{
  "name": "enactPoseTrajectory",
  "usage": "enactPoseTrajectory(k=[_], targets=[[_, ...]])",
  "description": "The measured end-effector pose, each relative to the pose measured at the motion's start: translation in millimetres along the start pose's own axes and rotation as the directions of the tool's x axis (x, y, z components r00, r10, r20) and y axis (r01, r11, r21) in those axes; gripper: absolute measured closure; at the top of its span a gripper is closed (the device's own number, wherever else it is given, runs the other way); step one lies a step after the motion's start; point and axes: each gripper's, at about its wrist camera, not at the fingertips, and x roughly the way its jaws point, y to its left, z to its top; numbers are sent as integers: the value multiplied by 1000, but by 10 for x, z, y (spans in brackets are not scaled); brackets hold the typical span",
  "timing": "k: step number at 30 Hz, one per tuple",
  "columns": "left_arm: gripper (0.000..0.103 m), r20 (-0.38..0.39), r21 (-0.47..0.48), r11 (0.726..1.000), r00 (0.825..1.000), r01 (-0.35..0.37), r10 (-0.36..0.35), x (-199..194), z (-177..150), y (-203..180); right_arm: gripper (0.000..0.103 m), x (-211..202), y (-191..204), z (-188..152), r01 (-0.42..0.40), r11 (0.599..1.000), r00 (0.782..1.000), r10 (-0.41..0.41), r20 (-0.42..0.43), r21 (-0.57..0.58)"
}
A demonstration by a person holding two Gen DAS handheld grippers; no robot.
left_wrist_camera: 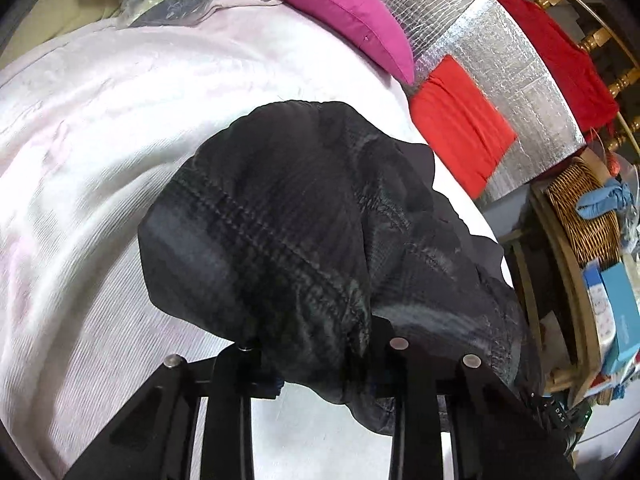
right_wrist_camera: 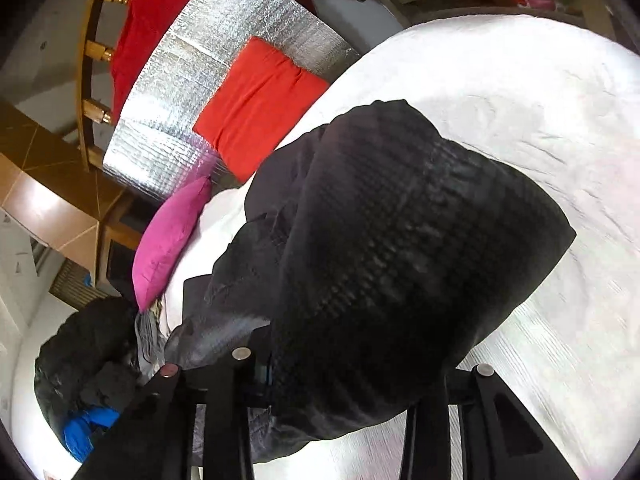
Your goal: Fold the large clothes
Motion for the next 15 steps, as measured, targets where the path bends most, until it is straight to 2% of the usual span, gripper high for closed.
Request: enactPoseTrajectory(k=[6, 10, 15], targets=[[73, -4, 19, 1000, 1000, -10, 11, -339, -349, 179, 65, -439, -155, -354, 4, 999, 1000, -3, -24, 33], [73, 4, 71, 997, 999, -38, 38, -550, -571, 208, 65, -650, -234, -551, 4, 999, 999, -2, -36, 42], [71, 0, 109, 990, 996, -85, 85, -623, -671, 202, 65, -832, -310, -744, 12, 999, 999, -10, -44, 43]])
